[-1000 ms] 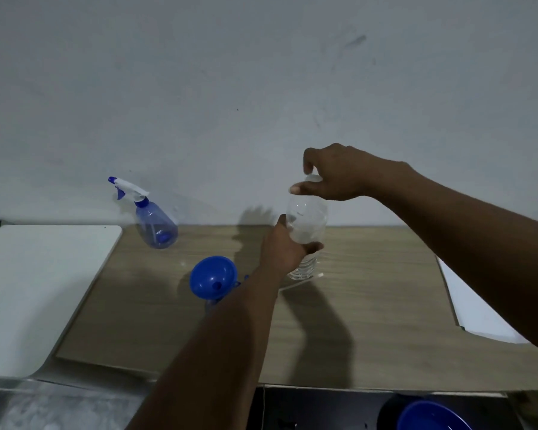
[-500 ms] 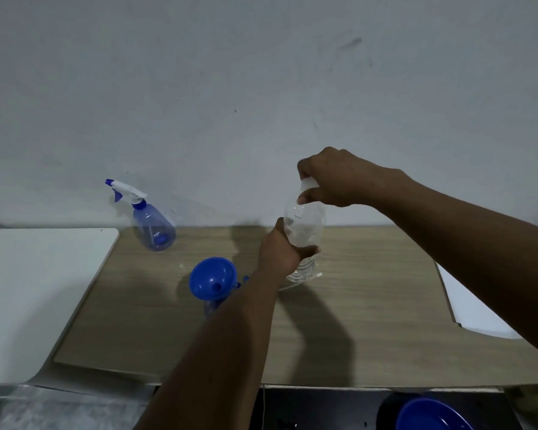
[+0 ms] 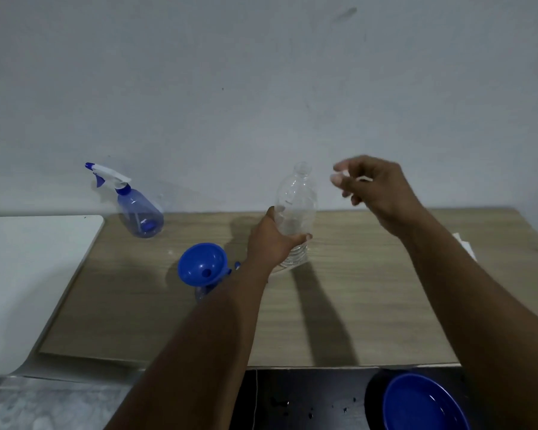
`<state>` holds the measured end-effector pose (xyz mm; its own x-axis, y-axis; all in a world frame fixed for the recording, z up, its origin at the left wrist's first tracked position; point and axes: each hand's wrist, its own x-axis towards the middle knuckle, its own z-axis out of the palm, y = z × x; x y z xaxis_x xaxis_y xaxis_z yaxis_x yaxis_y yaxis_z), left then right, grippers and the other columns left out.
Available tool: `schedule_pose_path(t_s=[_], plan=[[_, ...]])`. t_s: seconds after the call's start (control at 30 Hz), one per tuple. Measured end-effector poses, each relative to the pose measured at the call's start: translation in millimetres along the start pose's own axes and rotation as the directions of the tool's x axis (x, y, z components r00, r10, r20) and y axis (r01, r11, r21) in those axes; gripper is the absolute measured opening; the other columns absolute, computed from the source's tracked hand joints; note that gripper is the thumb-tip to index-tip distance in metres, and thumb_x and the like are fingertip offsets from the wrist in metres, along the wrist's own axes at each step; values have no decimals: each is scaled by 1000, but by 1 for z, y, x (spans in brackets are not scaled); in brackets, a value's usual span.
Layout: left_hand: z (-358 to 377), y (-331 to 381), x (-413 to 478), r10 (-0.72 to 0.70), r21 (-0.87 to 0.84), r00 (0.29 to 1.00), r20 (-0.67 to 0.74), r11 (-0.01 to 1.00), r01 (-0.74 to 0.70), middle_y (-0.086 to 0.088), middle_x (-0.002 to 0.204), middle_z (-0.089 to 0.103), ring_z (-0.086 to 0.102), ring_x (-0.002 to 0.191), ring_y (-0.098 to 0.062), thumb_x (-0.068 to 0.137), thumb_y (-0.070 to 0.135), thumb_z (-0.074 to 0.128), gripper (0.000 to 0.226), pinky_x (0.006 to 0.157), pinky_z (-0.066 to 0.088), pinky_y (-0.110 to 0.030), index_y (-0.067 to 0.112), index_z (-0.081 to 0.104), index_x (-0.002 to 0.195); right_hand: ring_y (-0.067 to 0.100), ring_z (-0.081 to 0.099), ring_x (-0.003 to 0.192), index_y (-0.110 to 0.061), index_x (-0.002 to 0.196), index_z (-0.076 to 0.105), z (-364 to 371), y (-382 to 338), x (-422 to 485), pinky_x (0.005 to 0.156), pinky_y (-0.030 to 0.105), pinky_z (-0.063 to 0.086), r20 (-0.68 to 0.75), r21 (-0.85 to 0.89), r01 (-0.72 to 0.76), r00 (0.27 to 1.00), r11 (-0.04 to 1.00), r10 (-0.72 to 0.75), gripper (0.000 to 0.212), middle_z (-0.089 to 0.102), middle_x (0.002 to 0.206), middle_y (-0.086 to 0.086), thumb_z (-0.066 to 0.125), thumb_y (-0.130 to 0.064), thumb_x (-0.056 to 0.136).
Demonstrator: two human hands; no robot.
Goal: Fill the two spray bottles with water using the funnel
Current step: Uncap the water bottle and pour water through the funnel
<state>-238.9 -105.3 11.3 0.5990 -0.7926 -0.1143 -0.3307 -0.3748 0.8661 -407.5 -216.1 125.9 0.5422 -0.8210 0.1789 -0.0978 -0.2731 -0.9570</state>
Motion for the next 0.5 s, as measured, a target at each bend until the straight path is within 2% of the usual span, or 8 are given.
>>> schedule_pose_path(t_s=[0.07, 0.1, 0.17, 0.2, 0.3, 0.4, 0.47, 0.5], plan=[[1, -4, -5, -4, -8, 1000, -2, 1000, 4, 4, 115, 69, 66, 107, -19, 44, 64, 85, 95, 94, 54, -40, 31, 54, 128, 15, 58, 58, -17, 89, 71, 11, 65, -29, 53, 24, 42, 26, -217, -216, 974, 952, 227, 18, 65, 71, 4, 85, -15, 77], [2, -5, -6, -2, -1, 1000, -4, 1000, 2, 3, 115, 69, 66, 107, -20, 47, 62, 86, 93, 94, 54, -41, 30, 54, 128, 16, 61, 63, -17, 92, 71, 17, 96, -46, 59, 24, 43, 51, -387, -288, 942, 876, 333, 24, 66, 73, 2, 87, -16, 74], [2, -5, -8, -1, 20, 1000, -4, 1000, 1, 2, 119, 68, 64, 110, -22, 50, 62, 86, 93, 95, 53, -41, 29, 53, 130, 24, 66, 85, -16, 105, 69, 33, 142, -80, 70, 28, 47, 97, -636, -306, 879, 708, 467, 36, 69, 91, 5, 85, -20, 73], [2, -4, -8, 0, 26, 1000, 0, 1000, 0, 2, 121, 67, 64, 112, -22, 51, 62, 86, 93, 96, 52, -41, 29, 52, 131, 26, 65, 95, -16, 111, 66, 41, 158, -94, 75, 30, 47, 122, -688, -277, 867, 671, 483, 42, 69, 102, 6, 83, -22, 74], [1, -1, -9, -10, 24, 1000, 20, 1000, 10, 4, 124, 66, 62, 114, -20, 48, 65, 86, 96, 97, 52, -41, 30, 50, 131, 27, 60, 106, -19, 121, 59, 57, 174, -116, 84, 36, 50, 143, -758, -176, 894, 628, 423, 50, 63, 120, 5, 80, -30, 78], [0, 0, -15, -41, 14, 998, 46, 999, 41, 7, 125, 65, 61, 116, -18, 42, 68, 85, 112, 99, 51, -41, 29, 41, 137, 31, 58, 110, -24, 125, 57, 52, 165, -105, 87, 40, 51, 121, -825, -148, 896, 545, 427, 57, 59, 122, 4, 79, -38, 74], [-2, -2, -24, -51, 53, 997, 51, 997, 48, 4, 127, 64, 60, 117, -21, 47, 61, 88, 119, 97, 50, -40, 25, 30, 144, 30, 62, 104, -21, 118, 63, 40, 148, -82, 87, 37, 51, 5, -755, -260, 915, 602, 402, 51, 64, 116, 8, 76, -37, 72], [-1, -6, -31, -47, 77, 998, 39, 996, 44, 1, 127, 64, 60, 117, -23, 54, 54, 89, 113, 95, 50, -40, 24, 29, 144, 27, 63, 100, -19, 116, 63, 32, 134, -68, 86, 35, 51, -60, -640, -325, 924, 696, 377, 51, 66, 114, 9, 75, -37, 70]])
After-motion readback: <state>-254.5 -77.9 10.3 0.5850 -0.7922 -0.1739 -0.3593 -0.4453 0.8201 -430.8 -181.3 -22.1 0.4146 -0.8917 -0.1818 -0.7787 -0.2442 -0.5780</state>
